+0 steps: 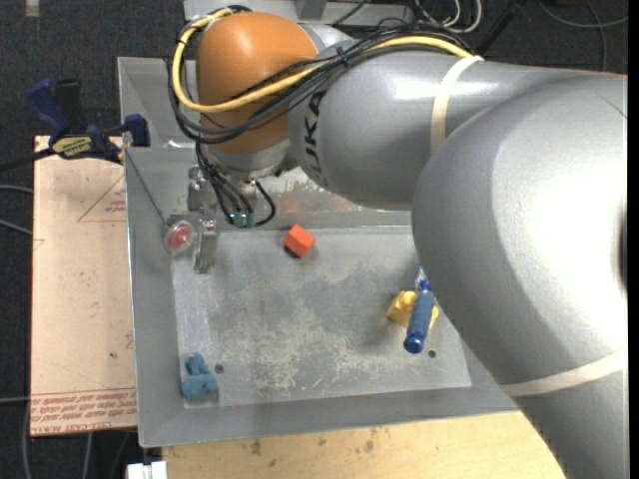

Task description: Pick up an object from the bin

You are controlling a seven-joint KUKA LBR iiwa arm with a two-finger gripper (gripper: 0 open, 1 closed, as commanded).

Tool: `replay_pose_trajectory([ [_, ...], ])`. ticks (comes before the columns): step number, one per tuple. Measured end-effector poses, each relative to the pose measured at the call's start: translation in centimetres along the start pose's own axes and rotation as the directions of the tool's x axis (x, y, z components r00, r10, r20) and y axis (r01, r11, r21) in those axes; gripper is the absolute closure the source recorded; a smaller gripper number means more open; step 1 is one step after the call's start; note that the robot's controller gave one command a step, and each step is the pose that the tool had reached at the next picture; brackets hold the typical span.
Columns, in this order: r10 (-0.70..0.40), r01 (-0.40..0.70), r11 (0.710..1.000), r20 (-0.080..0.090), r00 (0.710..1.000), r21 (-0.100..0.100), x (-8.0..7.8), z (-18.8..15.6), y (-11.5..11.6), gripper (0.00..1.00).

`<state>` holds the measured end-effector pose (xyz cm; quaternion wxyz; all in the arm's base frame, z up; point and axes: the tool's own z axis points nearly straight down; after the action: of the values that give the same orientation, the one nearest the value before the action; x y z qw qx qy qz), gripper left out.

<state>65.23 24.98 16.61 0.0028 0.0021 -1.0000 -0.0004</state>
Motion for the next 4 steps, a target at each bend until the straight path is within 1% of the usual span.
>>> replay_pose_trajectory([
  [1, -0.272, 0.272, 0.962, 0.001, 0.962, 0.001, 1.7, 7.0, 0.3, 0.0],
  [2, -0.585, 0.585, 0.811, 0.005, 0.811, 0.002, 0.5, 8.8, 0.3, 0.0],
  [3, -0.86, 0.86, 0.51, 0.004, 0.51, 0.009, 0.5, 9.1, -0.2, 0.0],
  [4, -0.909, 0.909, 0.416, 0.006, 0.416, 0.008, -0.5, 7.9, -0.3, 0.0],
])
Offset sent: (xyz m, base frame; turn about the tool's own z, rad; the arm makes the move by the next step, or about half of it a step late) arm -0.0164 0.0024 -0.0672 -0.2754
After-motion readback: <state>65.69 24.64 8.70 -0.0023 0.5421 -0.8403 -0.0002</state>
